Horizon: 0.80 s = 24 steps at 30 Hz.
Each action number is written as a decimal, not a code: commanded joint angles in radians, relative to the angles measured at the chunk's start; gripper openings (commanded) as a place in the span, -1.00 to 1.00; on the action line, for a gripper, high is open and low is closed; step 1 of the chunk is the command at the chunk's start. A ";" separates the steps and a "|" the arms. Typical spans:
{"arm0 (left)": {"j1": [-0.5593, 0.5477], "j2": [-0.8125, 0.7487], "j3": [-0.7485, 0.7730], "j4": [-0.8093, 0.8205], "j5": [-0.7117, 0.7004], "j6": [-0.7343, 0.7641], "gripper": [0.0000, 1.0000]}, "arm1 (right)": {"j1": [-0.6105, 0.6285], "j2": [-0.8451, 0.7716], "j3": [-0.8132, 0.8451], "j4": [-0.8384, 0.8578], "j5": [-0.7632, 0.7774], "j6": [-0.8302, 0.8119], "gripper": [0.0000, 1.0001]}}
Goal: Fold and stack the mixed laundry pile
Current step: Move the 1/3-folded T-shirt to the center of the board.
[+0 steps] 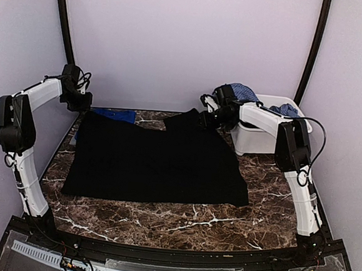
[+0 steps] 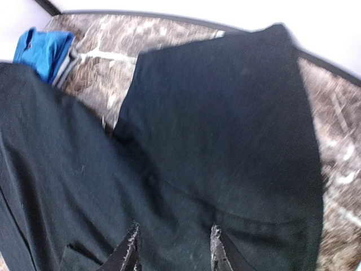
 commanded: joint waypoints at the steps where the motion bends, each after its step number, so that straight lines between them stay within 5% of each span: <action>1: -0.029 -0.111 -0.148 0.010 0.009 -0.003 -1.00 | -0.016 0.065 0.145 0.008 0.108 0.008 -0.23; 11: -0.130 -0.267 -0.335 0.019 0.019 0.023 -1.00 | 0.029 0.209 0.351 -0.078 0.269 -0.056 -0.22; 17: -0.233 -0.315 -0.402 -0.064 -0.001 0.072 -1.00 | 0.075 0.015 0.052 -0.045 0.190 -0.106 -0.21; 24: -0.299 -0.284 -0.520 -0.122 -0.024 0.080 -1.00 | 0.112 -0.108 -0.117 -0.136 0.129 -0.139 -0.29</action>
